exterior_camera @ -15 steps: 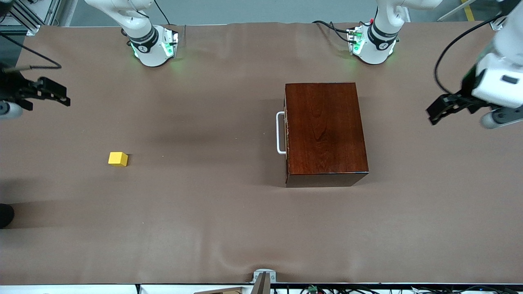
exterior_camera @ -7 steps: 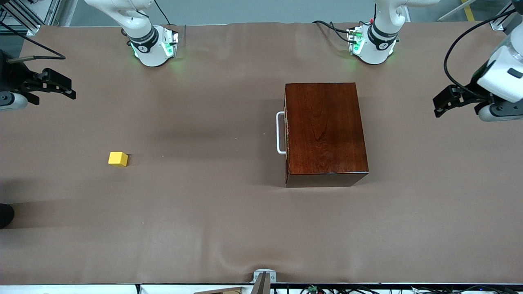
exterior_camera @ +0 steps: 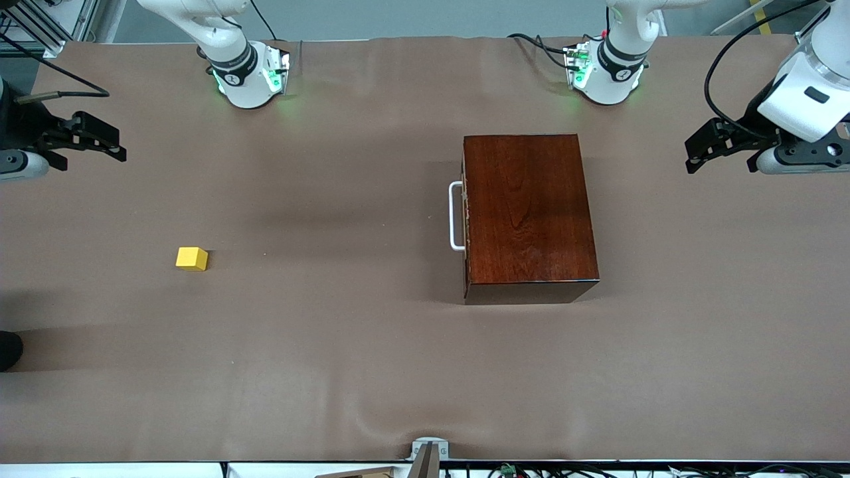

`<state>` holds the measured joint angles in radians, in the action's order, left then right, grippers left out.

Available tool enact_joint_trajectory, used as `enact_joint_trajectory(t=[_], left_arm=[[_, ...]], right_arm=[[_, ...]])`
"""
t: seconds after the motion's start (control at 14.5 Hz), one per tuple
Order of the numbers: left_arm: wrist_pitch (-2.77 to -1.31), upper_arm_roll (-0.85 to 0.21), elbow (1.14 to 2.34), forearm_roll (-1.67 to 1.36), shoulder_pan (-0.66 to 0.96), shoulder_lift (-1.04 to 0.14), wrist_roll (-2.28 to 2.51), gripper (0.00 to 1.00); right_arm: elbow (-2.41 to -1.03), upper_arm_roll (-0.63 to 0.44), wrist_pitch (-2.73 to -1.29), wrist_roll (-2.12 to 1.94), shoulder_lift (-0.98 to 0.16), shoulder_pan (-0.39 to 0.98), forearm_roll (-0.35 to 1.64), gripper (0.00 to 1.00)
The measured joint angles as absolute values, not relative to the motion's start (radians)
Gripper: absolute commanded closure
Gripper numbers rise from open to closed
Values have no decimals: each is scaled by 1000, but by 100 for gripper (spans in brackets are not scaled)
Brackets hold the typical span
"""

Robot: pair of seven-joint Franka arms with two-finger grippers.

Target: Open drawer, take yellow block, close drawer

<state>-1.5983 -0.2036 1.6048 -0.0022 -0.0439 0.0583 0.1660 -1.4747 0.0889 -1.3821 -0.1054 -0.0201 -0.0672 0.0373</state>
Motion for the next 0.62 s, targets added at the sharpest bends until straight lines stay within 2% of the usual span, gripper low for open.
enact_joint_trajectory(t=[0.62], left_arm=[[-1583,-204,1585,-2,-83,68,94,0]], right_arm=[[-1475,82,-1382,-105,-18,-67,30,0]])
